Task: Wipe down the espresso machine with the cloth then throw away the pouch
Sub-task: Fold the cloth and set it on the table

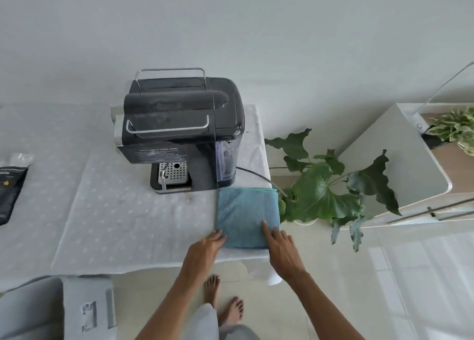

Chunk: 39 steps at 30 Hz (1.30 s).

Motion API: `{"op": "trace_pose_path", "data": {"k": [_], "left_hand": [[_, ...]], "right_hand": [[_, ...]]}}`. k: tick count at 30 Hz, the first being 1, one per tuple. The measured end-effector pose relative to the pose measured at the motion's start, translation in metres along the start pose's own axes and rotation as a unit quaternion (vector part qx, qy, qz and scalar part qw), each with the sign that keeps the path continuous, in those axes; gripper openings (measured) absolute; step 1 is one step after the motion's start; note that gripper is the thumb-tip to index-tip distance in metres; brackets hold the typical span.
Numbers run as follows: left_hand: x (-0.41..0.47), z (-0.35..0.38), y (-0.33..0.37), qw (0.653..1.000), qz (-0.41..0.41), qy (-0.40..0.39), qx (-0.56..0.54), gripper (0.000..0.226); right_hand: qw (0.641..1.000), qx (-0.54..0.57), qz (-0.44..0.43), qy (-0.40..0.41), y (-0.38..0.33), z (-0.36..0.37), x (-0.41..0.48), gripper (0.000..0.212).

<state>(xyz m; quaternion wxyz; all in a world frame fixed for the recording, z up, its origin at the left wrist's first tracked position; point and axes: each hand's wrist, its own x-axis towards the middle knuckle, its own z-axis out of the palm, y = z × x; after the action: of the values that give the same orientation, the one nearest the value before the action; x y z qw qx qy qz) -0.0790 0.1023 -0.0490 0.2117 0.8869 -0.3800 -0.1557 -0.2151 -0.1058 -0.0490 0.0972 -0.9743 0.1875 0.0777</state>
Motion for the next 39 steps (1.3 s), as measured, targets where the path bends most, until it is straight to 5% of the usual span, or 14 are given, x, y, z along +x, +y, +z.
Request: {"op": "trace_pose_path", "data": {"k": [4, 8, 11, 14, 16, 23, 30, 39], "left_hand": [[-0.008, 0.0, 0.004, 0.999, 0.02, -0.004, 0.045, 0.053], [-0.014, -0.003, 0.007, 0.993, 0.036, -0.036, 0.102, 0.059], [-0.025, 0.001, 0.009, 0.99, 0.048, -0.064, 0.113, 0.047], [-0.031, 0.002, 0.011, 0.985, 0.082, -0.048, 0.147, 0.031], [-0.031, 0.003, 0.014, 0.984, 0.067, -0.067, 0.154, 0.049], [-0.026, -0.004, 0.022, 0.973, 0.022, -0.165, 0.157, 0.077], [0.016, -0.098, 0.038, 0.986, 0.104, -0.04, 0.127, 0.071], [0.081, -0.244, 0.068, 0.943, 0.211, 0.129, 0.22, 0.065]], "right_hand": [[0.999, -0.031, -0.007, 0.039, 0.002, 0.002, -0.002, 0.066], [0.999, -0.033, -0.019, 0.025, 0.008, 0.0, -0.009, 0.084], [0.999, -0.027, -0.025, 0.01, 0.008, 0.002, -0.018, 0.093], [0.999, -0.018, -0.039, 0.017, 0.01, 0.0, -0.026, 0.078], [0.999, -0.005, -0.05, 0.006, 0.011, 0.001, -0.032, 0.067], [0.998, 0.012, -0.012, -0.054, 0.001, 0.0, -0.038, 0.081], [0.997, 0.031, 0.059, 0.036, 0.004, -0.076, 0.004, 0.078], [0.975, 0.044, 0.106, 0.191, -0.029, -0.215, 0.081, 0.07]]}}
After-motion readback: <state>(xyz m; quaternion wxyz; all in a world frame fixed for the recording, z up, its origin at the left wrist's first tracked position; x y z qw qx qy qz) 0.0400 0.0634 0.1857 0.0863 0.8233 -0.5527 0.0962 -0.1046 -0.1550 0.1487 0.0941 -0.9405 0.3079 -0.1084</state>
